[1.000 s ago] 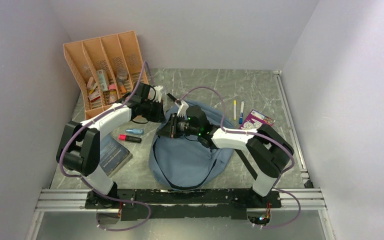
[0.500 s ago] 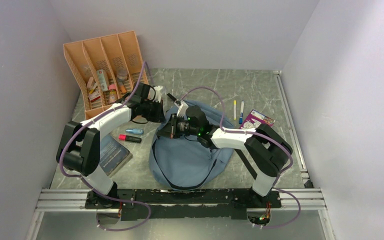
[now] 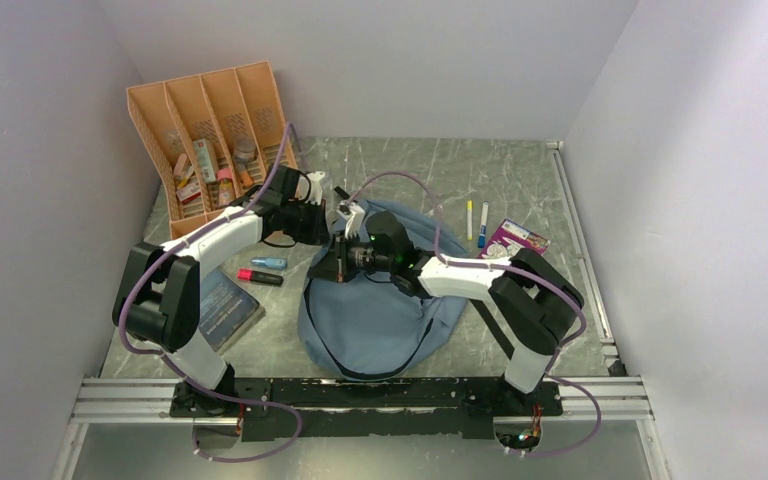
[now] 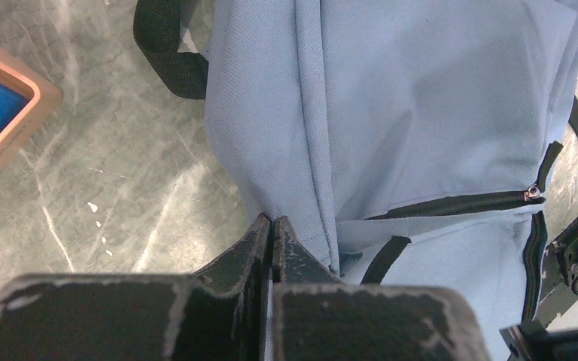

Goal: Pack the student bag
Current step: Unzip the student bag at the center of the board.

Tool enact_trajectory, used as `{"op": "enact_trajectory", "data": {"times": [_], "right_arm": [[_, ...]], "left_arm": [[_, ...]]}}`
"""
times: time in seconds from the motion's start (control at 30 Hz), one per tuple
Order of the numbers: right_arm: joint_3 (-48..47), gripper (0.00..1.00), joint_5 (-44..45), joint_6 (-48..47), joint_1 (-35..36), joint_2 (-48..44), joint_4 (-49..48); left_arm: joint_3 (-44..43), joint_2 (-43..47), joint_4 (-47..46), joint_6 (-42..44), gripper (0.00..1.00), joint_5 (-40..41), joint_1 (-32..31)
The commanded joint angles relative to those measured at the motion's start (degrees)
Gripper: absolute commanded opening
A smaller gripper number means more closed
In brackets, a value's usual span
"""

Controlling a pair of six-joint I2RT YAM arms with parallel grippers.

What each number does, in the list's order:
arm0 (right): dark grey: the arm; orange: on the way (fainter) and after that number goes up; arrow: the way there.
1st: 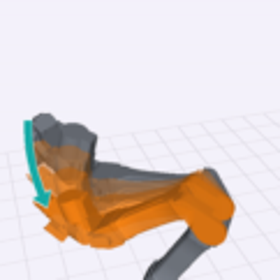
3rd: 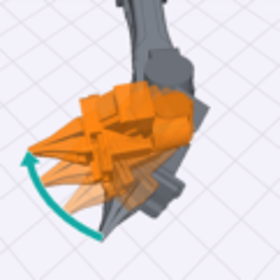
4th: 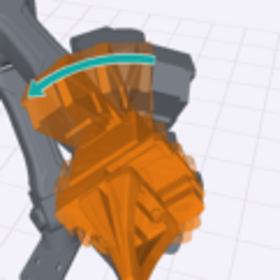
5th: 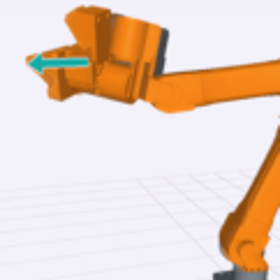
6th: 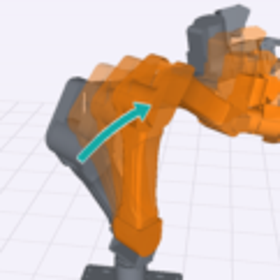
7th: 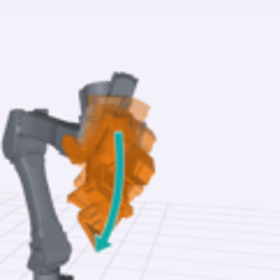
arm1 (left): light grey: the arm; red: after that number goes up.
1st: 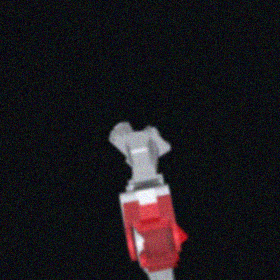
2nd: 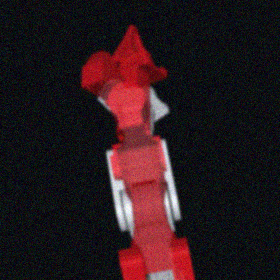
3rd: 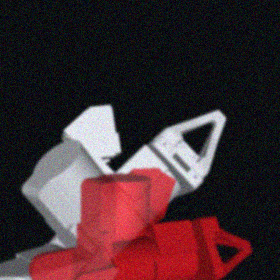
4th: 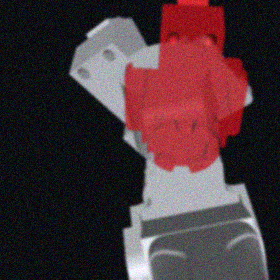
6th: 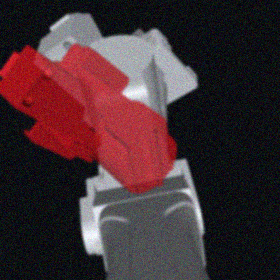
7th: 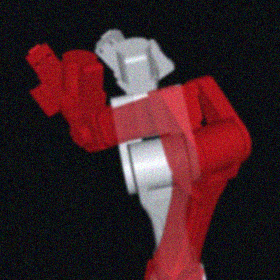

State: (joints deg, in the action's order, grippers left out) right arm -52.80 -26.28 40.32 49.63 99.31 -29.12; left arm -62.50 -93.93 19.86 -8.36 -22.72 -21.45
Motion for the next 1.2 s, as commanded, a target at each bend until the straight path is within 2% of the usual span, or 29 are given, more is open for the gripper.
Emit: {"op": "enact_trajectory", "data": {"times": [0.0,0.37,0.67,0.83,1.17], "right_arm": [[-2.61,0.00,-5.82,-6.26,1.87,0.67,-0.87],[-2.75,0.00,-16.92,-12.58,4.14,0.19,-0.47],[-1.98,0.00,-23.72,-23.15,4.22,-2.94,10.52],[-1.48,0.00,-27.10,-25.38,4.21,-4.05,13.15],[1.47,0.00,-28.53,-28.86,4.18,-6.40,16.64]], "left_arm": [[0.08,0.41,0.36,-0.06,0.05,-1.33,0.53],[-0.03,-0.08,0.71,-0.53,0.05,-0.42,0.92],[-0.15,-0.40,0.71,-1.21,0.05,0.10,1.78],[-1.01,-1.82,-0.80,-3.79,0.05,-0.81,4.69],[-14.81,-8.43,1.80,-5.64,0.05,2.01,6.07]]}}
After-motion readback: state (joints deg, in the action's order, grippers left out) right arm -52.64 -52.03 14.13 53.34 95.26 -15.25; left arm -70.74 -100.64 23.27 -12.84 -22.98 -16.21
